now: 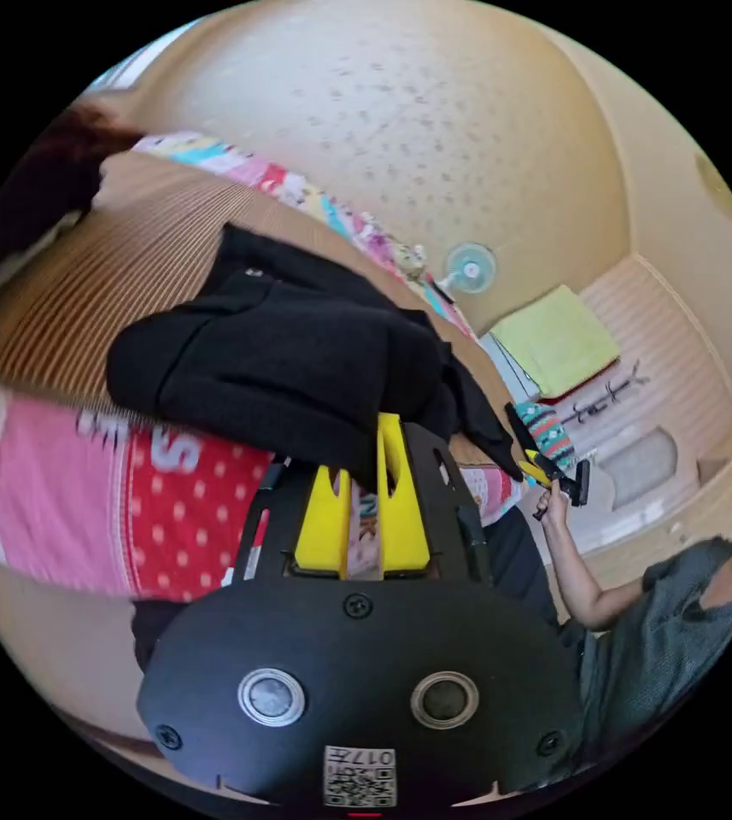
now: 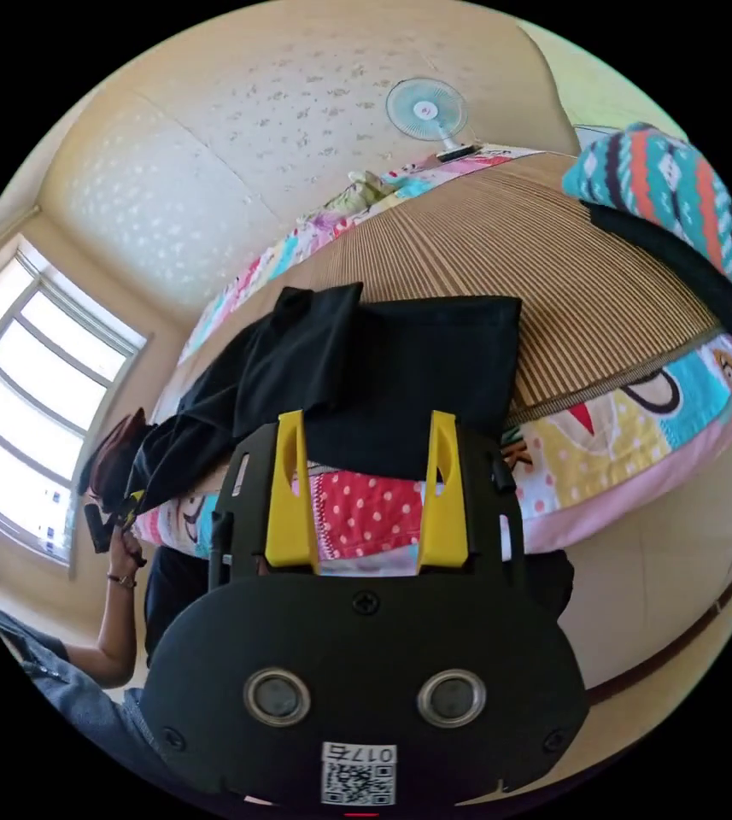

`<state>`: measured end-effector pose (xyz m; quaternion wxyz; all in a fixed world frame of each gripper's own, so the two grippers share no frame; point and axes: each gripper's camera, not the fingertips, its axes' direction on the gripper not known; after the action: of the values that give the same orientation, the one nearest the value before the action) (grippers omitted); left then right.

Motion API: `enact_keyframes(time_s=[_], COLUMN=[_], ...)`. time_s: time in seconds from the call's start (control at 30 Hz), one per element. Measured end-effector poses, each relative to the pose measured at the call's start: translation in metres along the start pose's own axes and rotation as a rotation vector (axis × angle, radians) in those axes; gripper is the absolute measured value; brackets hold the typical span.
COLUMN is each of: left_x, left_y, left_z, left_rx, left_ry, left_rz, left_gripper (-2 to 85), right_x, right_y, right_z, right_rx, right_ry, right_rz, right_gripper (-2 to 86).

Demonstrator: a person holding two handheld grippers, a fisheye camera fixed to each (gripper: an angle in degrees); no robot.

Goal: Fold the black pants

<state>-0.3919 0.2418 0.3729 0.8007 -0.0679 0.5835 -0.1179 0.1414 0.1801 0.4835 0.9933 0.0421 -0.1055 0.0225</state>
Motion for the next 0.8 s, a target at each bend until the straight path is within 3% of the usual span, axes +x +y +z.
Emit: enact_keyframes(time_s=[0.07, 0.13, 0.17, 0.23, 0.3, 0.43, 0.57, 0.7, 0.8], left_x=[-0.025, -0.039, -0.038, -0.013, -0.006, -0.028, -0.037, -0.031, -0.032], left_y=[0.007, -0.004, -0.009, -0.026, -0.031, -0.014, 0.022, 0.045, 0.045], left_z=[0.001, 0.000, -0.002, -0.019, -0.031, -0.034, -0.041, -0.038, -0.035], left_rx=[0.017, -0.006, -0.016, 0.000, 0.046, 0.104, 0.259, 0.376, 0.405], left_ry=[0.104, 0.181, 0.156, -0.063, -0.217, -0.183, -0.104, -0.129, -0.120], left_rz=[-0.089, -0.121, -0.106, 0.064, 0.059, -0.182, -0.229, -0.155, -0.119], left_gripper=[4.7, 2.9, 2.8, 2.6, 3.3, 5.5, 5.4, 6.0, 7.0], right_x=[-0.010, -0.039, -0.044, -0.048, -0.034, 0.015, 0.013, 0.016, 0.012], right_y=[-0.019, -0.032, -0.034, -0.037, -0.038, -0.029, -0.014, -0.053, -0.084], right_z=[0.037, 0.061, 0.065, 0.073, 0.075, 0.048, 0.032, 0.094, 0.134], right_rx=[-0.150, -0.259, -0.297, -0.372, -0.373, -0.173, 0.076, -0.088, -0.255], right_ry=[0.075, 0.323, 0.332, 0.386, 0.395, 0.213, -0.057, 0.011, -0.281], right_rz=[-0.038, -0.228, -0.270, -0.322, -0.304, -0.059, -0.085, -0.090, -0.175], right_gripper=[16.4, 8.5, 6.2, 2.9, 2.6, 3.9, 8.7, 12.9, 5.5])
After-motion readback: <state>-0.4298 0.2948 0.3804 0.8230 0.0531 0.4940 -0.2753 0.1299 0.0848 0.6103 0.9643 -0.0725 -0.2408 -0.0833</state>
